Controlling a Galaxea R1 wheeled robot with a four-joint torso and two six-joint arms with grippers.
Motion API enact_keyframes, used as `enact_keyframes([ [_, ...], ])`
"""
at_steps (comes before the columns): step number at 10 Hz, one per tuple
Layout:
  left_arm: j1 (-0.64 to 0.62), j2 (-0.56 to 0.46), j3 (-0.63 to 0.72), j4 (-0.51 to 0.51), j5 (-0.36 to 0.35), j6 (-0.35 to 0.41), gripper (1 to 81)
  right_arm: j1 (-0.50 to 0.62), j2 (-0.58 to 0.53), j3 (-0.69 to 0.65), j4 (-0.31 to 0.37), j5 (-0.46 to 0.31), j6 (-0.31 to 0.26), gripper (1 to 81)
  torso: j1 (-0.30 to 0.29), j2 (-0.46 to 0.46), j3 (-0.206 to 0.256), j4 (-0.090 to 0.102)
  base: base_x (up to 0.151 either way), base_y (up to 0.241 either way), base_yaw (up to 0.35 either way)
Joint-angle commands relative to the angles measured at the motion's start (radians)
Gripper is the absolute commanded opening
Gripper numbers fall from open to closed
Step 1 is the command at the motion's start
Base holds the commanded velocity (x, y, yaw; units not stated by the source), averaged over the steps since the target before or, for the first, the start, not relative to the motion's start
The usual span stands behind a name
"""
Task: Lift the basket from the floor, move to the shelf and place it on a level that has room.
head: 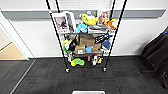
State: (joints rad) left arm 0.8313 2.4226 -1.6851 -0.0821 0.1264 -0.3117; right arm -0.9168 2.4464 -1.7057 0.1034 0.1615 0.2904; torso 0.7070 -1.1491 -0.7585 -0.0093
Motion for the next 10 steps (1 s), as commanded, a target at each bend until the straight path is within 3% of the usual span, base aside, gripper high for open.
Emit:
enact_keyframes([
  [1, -0.099, -0.063, 0.13, -0.033, -0.002, -0.009, 1.0, 0.077, -0.057, 0.137, 0.006, 0.044, 0.018, 1.0, -0.064, 0.099, 0.082, 0.0, 0.0, 0.0, 0.0],
  [4, -0.099, -0.086, 0.199, -0.03, -0.016, -0.009, 1.0, 0.075, -0.088, 0.212, 0.001, 0.064, 0.016, 1.0, -0.131, 0.201, 0.135, 0.0, 0.0, 0.0, 0.0],
  [5, -0.097, -0.088, 0.209, -0.031, -0.016, -0.009, 1.0, 0.074, -0.091, 0.226, 0.001, 0.072, 0.016, 1.0, -0.155, 0.237, 0.098, 0.0, 0.0, 0.0, 0.0],
  [10, -0.097, -0.115, 0.286, -0.028, -0.033, -0.007, 1.0, 0.069, -0.096, 0.282, -0.001, 0.104, 0.013, 1.0, -0.265, 0.404, 0.113, 0.0, 0.0, 0.0, 0.0],
])
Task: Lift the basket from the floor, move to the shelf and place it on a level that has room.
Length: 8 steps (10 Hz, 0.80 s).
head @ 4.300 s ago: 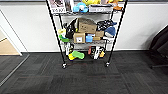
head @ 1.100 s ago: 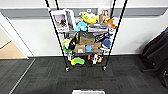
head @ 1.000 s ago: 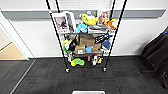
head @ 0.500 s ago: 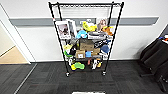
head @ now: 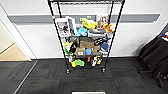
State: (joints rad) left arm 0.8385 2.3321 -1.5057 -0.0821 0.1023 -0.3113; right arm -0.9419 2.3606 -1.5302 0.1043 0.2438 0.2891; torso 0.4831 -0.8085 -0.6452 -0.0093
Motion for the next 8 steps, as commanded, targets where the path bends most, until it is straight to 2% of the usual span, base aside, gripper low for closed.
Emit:
enact_keyframes([
  [1, -0.104, -0.034, 0.123, -0.028, -0.012, -0.008, 1.0, 0.094, -0.01, 0.115, -0.001, 0.026, 0.015, 1.0, -0.063, 0.098, 0.0, 0.0, 0.0, 0.0, 0.0],
  [3, -0.104, -0.048, 0.136, -0.028, -0.013, -0.008, 1.0, 0.094, -0.015, 0.124, -0.001, 0.028, 0.015, 1.0, -0.108, 0.166, 0.089, 0.0, 0.0, 0.0, 0.0],
  [5, -0.1, -0.051, 0.139, -0.03, -0.019, -0.008, 1.0, 0.094, -0.016, 0.13, -0.009, 0.028, 0.015, 1.0, -0.14, 0.218, 0.122, 0.0, 0.0, 0.0, 0.0],
  [8, -0.085, -0.068, 0.142, -0.03, -0.02, -0.008, 1.0, 0.087, -0.016, 0.151, -0.026, 0.028, 0.016, 1.0, -0.204, 0.315, 0.215, 0.0, 0.0, 0.0, 0.0],
])
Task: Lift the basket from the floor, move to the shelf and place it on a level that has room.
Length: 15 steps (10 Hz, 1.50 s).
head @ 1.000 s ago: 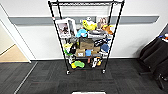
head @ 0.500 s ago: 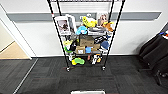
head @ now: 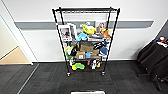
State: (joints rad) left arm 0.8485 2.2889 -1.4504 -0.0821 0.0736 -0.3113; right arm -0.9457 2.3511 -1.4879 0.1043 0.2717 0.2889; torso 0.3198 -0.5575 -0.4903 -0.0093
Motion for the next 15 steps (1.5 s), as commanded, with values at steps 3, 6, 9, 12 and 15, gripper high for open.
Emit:
enact_keyframes([
  [3, -0.081, -0.052, 0.14, -0.027, -0.005, -0.008, 1.0, 0.087, -0.008, 0.13, -0.027, 0.0, 0.015, 1.0, -0.109, 0.167, 0.159, 0.0, 0.0, 0.0, 0.0],
  [6, -0.07, -0.06, 0.153, -0.025, -0.006, -0.006, 1.0, 0.087, -0.014, 0.149, -0.031, 0.0, 0.015, 1.0, -0.176, 0.268, 0.257, 0.0, 0.0, 0.0, 0.0],
  [9, -0.068, -0.051, 0.14, -0.024, -0.005, -0.006, 1.0, 0.084, -0.016, 0.144, -0.031, 0.0, 0.015, 1.0, -0.174, 0.258, 0.24, 0.0, 0.0, 0.0, 0.0],
  [12, -0.052, -0.029, 0.114, -0.025, -0.005, -0.008, 1.0, 0.078, -0.016, 0.14, -0.032, 0.02, 0.015, 1.0, -0.202, 0.302, 0.252, 0.0, 0.0, 0.0, 0.0],
  [15, -0.053, -0.034, 0.114, -0.024, 0.008, -0.008, 1.0, 0.075, -0.016, 0.143, -0.034, 0.02, 0.015, 1.0, -0.201, 0.3, 0.314, 0.0, 0.0, 0.0, 0.0],
])
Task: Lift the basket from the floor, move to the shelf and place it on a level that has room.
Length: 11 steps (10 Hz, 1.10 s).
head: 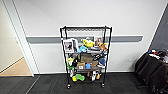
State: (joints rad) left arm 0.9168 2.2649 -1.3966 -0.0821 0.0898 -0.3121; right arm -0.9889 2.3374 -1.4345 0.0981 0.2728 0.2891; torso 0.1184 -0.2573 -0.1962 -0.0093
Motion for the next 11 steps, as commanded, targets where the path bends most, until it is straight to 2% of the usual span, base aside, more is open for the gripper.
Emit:
enact_keyframes([
  [1, -0.121, -0.008, 0.06, -0.024, -0.012, -0.007, 1.0, 0.115, -0.002, 0.091, -0.037, 0.019, 0.016, 1.0, 0.0, 0.0, -0.001, 0.0, 0.0, 0.0, 0.0],
  [3, -0.12, -0.013, 0.065, -0.024, -0.016, -0.007, 1.0, 0.107, -0.004, 0.089, -0.038, 0.019, 0.016, 1.0, -0.002, -0.001, 0.014, 0.0, 0.0, 0.0, 0.0],
  [6, -0.12, -0.019, 0.071, -0.022, -0.018, -0.007, 1.0, 0.097, -0.004, 0.086, -0.038, 0.019, 0.015, 1.0, -0.002, -0.001, 0.014, 0.0, 0.0, 0.0, 0.0],
  [11, -0.12, -0.02, 0.077, -0.022, -0.018, -0.007, 1.0, 0.094, -0.002, 0.085, -0.038, 0.019, 0.015, 1.0, -0.003, -0.001, 0.014, 0.0, 0.094, 0.0, 0.0],
])
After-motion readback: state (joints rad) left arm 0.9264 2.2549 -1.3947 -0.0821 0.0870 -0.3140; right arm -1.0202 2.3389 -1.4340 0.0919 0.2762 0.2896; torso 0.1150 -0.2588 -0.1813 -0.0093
